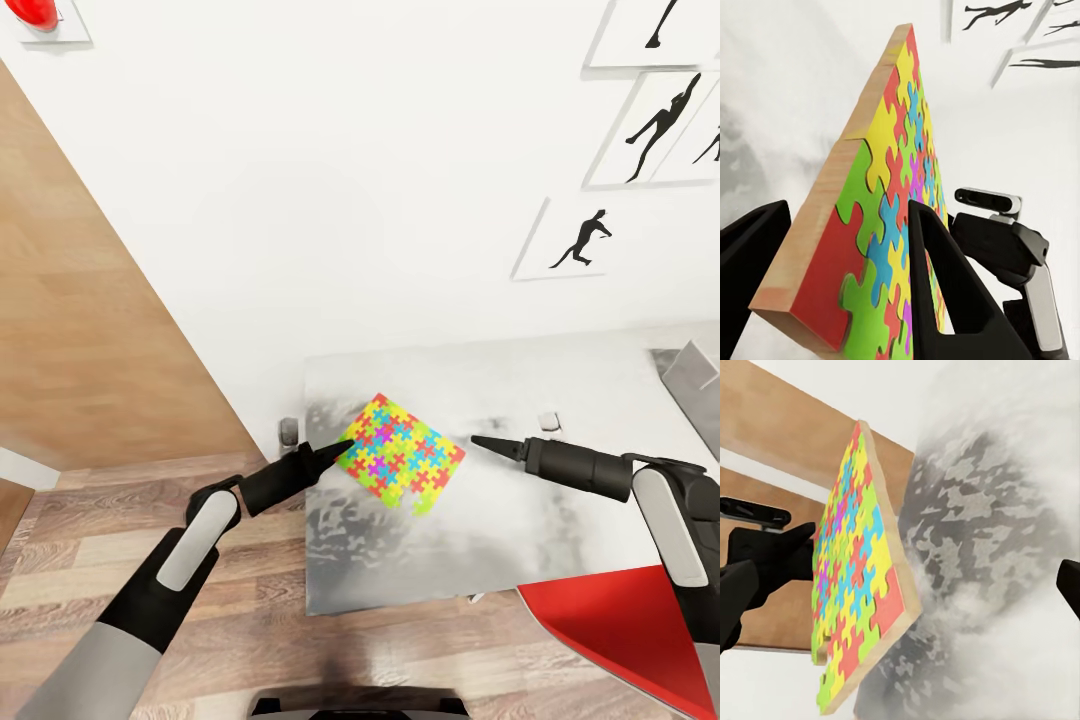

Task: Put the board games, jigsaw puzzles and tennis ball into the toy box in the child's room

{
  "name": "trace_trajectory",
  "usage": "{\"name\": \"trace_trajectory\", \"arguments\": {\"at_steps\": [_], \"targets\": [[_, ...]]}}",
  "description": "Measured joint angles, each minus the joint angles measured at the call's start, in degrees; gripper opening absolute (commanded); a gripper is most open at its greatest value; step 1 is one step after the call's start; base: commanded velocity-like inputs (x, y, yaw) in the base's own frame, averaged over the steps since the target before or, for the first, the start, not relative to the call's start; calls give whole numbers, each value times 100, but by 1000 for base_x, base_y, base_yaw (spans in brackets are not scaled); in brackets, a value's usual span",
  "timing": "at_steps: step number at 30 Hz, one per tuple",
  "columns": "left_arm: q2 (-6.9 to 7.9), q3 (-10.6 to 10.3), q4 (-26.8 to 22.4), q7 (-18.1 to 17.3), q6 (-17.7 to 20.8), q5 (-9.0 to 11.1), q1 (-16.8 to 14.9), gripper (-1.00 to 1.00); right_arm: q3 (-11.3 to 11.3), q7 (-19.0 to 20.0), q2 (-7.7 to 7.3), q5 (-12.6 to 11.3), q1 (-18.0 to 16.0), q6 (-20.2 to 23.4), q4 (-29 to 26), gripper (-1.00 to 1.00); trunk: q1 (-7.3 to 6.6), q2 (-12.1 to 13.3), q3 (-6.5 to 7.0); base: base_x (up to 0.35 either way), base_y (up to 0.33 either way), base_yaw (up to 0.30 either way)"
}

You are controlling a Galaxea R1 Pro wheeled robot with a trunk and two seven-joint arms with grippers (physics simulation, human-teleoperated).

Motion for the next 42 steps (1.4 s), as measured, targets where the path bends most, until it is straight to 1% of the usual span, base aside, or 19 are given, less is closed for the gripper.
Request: {"name": "trace_trajectory", "arguments": {"at_steps": [3,6,14,19,23,31,33,37,38,42], "targets": [[-56,-8,1,6,-6,0,-1,-100,3,0,3,0,-3,0,6,100,0,0,0,0,0,0],[-83,-12,2,12,-9,-2,-2,-100,7,0,16,1,-5,0,8,100,0,0,0,0,0,0],[-174,-16,1,36,-12,-10,-3,-100,28,0,131,2,-7,0,12,100,0,0,0,0,0,0],[-204,-17,-1,40,-13,-7,-3,-100,38,0,180,2,-7,0,13,100,0,0,0,0,0,0],[-224,-14,-4,46,-13,-4,-3,-100,47,0,254,6,-5,0,13,100,0,0,0,0,0,0],[-237,-10,-20,52,-13,0,-9,-100,68,0,329,16,0,0,12,100,0,0,0,0,0,0],[-241,-10,-31,55,-13,-2,-9,-100,91,0,341,17,0,0,12,100,0,0,0,0,0,0],[-250,-9,-66,62,-13,-8,-11,-100,292,0,373,9,-1,0,12,100,0,0,0,0,0,0],[-250,-9,-66,62,-13,-9,-11,-100,294,0,373,10,-1,0,12,100,0,0,0,0,0,0],[-253,-4,-88,65,-13,-11,-11,-100,438,0,391,6,1,0,13,100,0,0,0,0,0,0]]}}
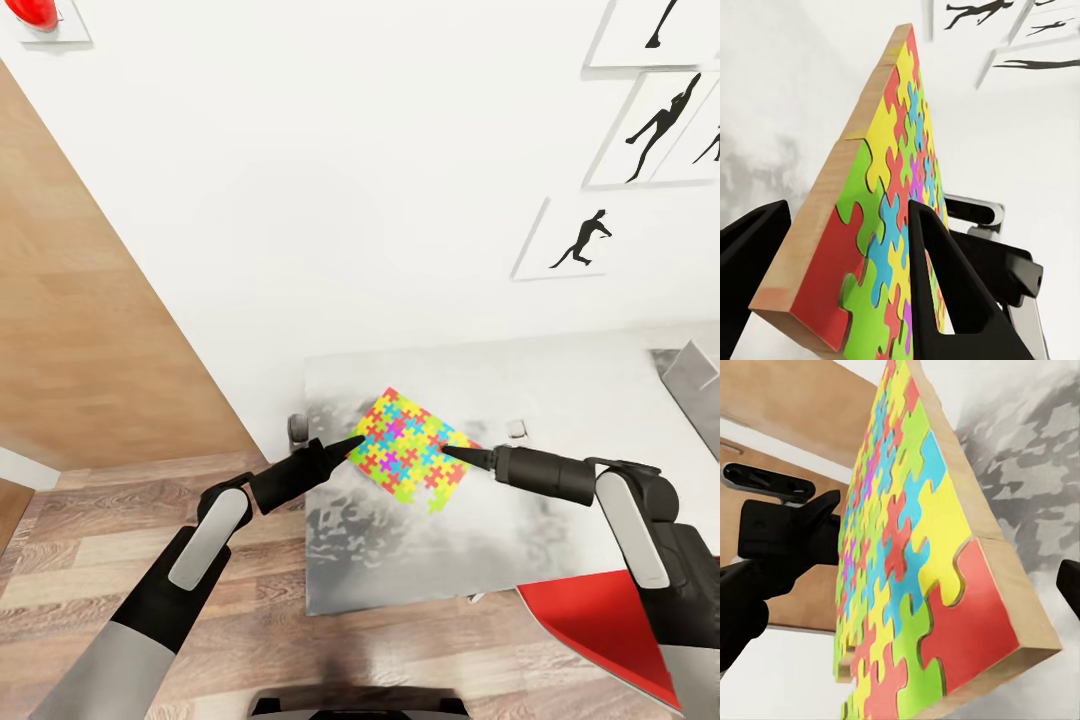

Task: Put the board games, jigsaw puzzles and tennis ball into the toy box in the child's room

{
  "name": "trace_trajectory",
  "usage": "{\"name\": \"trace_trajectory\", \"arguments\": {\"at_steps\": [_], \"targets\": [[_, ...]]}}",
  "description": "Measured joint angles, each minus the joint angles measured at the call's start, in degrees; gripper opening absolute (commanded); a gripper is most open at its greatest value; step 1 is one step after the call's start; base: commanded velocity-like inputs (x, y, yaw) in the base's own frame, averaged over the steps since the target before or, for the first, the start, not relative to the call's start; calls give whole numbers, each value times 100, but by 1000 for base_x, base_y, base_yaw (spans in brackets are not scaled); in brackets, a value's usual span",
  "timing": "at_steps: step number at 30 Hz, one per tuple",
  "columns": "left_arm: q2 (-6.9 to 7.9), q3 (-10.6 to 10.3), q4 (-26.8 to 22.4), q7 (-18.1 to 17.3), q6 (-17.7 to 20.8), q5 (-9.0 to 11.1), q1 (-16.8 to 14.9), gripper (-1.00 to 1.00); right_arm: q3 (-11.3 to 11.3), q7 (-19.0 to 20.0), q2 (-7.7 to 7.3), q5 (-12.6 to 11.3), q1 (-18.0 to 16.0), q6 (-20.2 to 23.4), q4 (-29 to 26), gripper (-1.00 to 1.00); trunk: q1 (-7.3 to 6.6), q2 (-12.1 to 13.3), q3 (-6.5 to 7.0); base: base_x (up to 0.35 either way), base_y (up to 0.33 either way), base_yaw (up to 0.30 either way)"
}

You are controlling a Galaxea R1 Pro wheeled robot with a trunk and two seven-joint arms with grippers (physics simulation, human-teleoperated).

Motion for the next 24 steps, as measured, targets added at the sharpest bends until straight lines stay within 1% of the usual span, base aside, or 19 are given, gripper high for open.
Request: {"name": "trace_trajectory", "arguments": {"at_steps": [7,8,10,11,17,24], "targets": [[-2,9,-16,1,0,-6,0,-100,71,0,9,-1,0,0,1,100,0,0,0,0,0,0],[-2,13,-17,2,0,-5,0,-100,76,0,8,-2,1,0,2,-100,0,0,0,0,0,0],[-2,22,-19,5,0,-7,0,-100,84,-5,7,-6,1,3,4,-100,0,0,0,0,0,0],[-2,26,-23,5,10,28,-1,-100,86,-8,6,36,1,-14,6,-100,0,0,0,0,0,0],[-3,36,-26,9,19,34,0,-100,90,-7,6,-14,5,3,12,-100,0,0,0,0,0,0],[-1,39,-30,10,38,78,0,-100,33,-10,-11,-3,29,3,15,-100,0,0,0,0,0,0]]}}
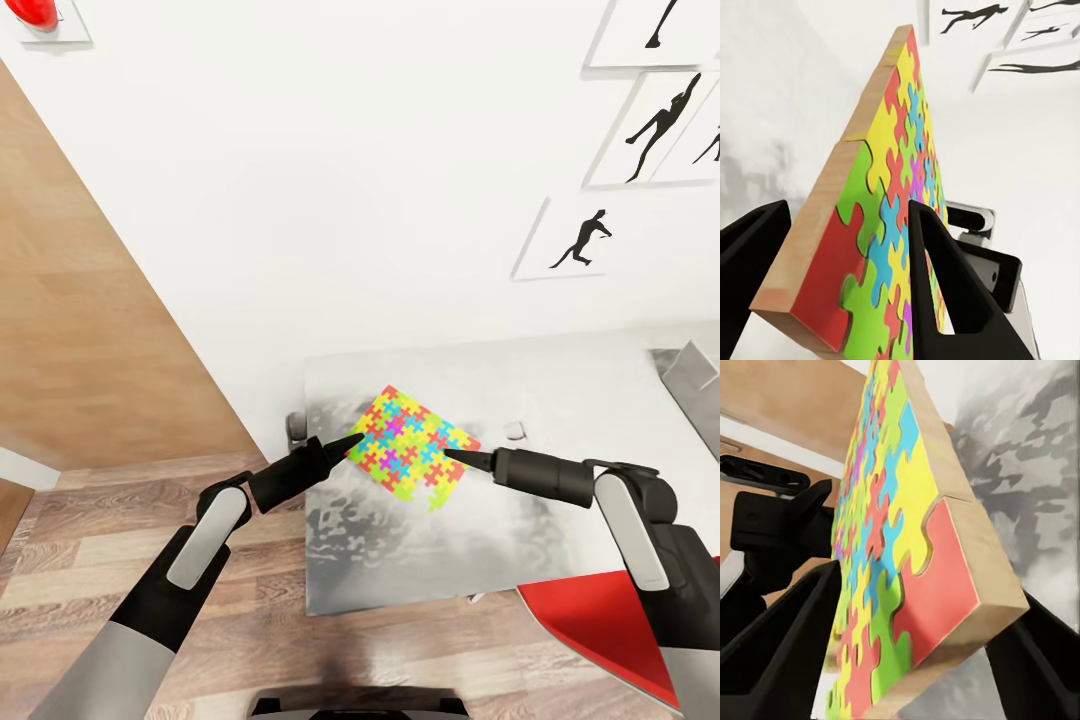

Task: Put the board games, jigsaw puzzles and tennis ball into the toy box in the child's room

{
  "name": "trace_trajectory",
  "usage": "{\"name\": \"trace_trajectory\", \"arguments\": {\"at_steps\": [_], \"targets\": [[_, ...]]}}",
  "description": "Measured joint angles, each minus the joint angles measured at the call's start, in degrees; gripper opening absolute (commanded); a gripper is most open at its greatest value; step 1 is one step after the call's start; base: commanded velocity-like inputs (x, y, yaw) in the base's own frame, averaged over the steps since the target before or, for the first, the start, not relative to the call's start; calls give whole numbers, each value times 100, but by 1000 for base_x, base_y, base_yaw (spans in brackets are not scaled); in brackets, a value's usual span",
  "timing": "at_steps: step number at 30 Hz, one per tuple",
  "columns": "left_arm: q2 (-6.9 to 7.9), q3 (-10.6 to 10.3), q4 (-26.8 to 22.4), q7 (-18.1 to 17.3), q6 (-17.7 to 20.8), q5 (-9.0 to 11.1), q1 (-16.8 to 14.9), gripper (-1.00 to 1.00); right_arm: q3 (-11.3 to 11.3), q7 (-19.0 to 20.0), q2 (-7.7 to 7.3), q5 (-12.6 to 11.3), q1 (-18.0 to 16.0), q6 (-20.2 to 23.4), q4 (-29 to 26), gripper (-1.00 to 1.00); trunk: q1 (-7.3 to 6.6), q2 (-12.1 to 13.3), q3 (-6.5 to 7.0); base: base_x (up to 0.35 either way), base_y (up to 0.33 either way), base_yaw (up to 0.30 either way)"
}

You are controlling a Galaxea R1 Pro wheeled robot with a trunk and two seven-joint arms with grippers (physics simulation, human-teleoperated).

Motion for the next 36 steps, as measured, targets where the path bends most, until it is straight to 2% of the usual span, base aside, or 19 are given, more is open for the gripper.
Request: {"name": "trace_trajectory", "arguments": {"at_steps": [12,13,14,16,36], "targets": [[8,6,-7,-12,30,86,0,-100,-32,-15,-21,253,6,-122,7,-100,0,0,0,0,0,0],[8,6,-7,-13,30,86,-1,100,-32,-15,-21,254,6,-122,7,-100,0,0,0,0,0,0],[7,8,3,-7,-17,-18,-1,100,-29,-3,-20,200,7,-89,6,-100,0,0,0,0,0,0],[7,1,7,-1,-38,-87,-1,100,-25,-5,-20,-7,7,1,0,-100,0,0,0,0,0,0],[7,-14,7,0,-39,-86,-1,100,-30,-6,-28,-5,16,-3,-8,-100,0,0,0,0,0,0]]}}
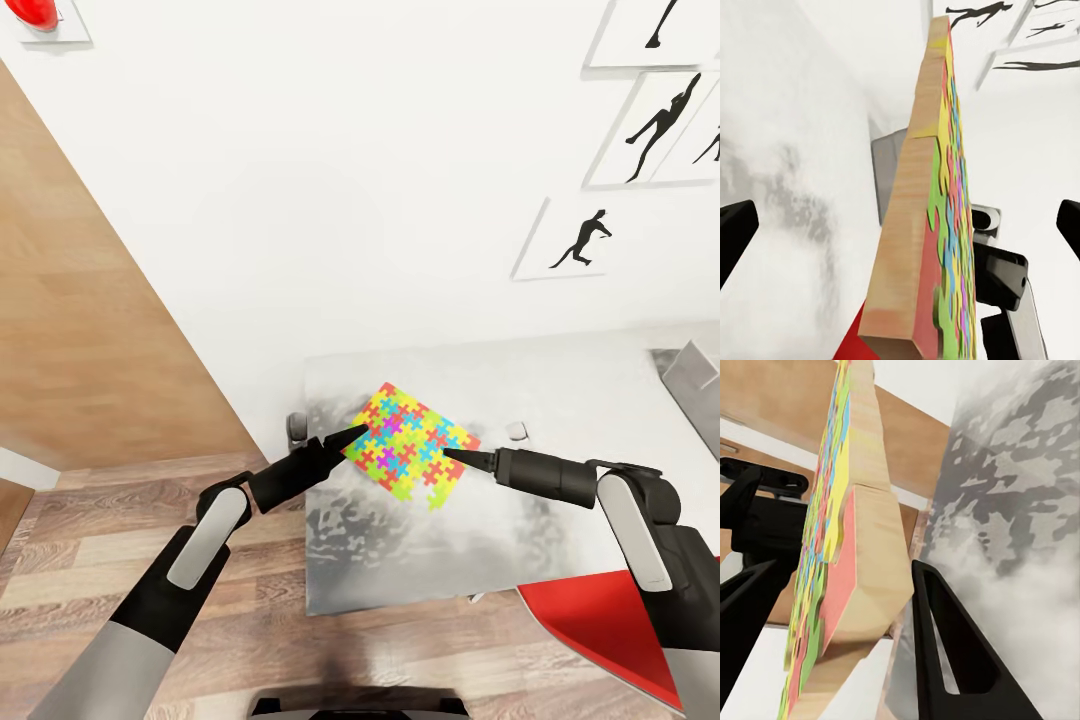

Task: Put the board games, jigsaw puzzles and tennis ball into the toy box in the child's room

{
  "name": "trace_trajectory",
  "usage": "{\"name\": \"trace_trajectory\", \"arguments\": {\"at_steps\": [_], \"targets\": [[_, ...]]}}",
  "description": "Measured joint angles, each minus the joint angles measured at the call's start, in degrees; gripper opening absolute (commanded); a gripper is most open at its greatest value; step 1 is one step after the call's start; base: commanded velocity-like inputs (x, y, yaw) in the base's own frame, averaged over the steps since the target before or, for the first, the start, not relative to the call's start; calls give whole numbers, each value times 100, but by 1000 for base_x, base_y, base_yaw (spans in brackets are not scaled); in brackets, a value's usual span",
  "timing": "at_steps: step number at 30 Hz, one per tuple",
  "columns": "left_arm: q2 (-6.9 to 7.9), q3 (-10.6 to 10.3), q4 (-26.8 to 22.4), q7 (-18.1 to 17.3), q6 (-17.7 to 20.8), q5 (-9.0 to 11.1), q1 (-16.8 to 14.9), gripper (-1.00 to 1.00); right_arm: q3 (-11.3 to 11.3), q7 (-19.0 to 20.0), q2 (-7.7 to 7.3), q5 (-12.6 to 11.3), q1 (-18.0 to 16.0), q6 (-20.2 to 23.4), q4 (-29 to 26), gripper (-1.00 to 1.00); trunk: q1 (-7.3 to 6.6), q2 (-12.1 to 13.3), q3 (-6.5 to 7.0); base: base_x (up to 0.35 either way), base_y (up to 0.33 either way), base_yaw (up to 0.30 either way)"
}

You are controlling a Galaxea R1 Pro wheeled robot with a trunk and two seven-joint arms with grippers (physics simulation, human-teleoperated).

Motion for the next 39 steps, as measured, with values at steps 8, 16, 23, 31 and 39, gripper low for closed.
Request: {"name": "trace_trajectory", "arguments": {"at_steps": [8,16,23,31,39], "targets": [[27,25,0,-4,0,-1,0,100,-15,5,-26,-70,16,2,-51,-100,0,0,0,0,0,0],[189,179,-80,-51,15,-1,48,100,-327,1,-71,-241,30,-1,-114,-100,0,0,0,0,0,0],[522,628,-158,-79,51,47,314,100,-814,0,-135,-289,35,-2,-140,-100,0,0,0,0,0,-38],[675,1046,-261,-53,90,30,534,100,-1070,-1,-210,-304,37,-1,-161,-100,0,0,0,0,0,-190],[721,1175,-349,66,113,21,617,100,-1145,0,-229,-305,44,-1,-166,-100,0,0,6,0,0,-258]]}}
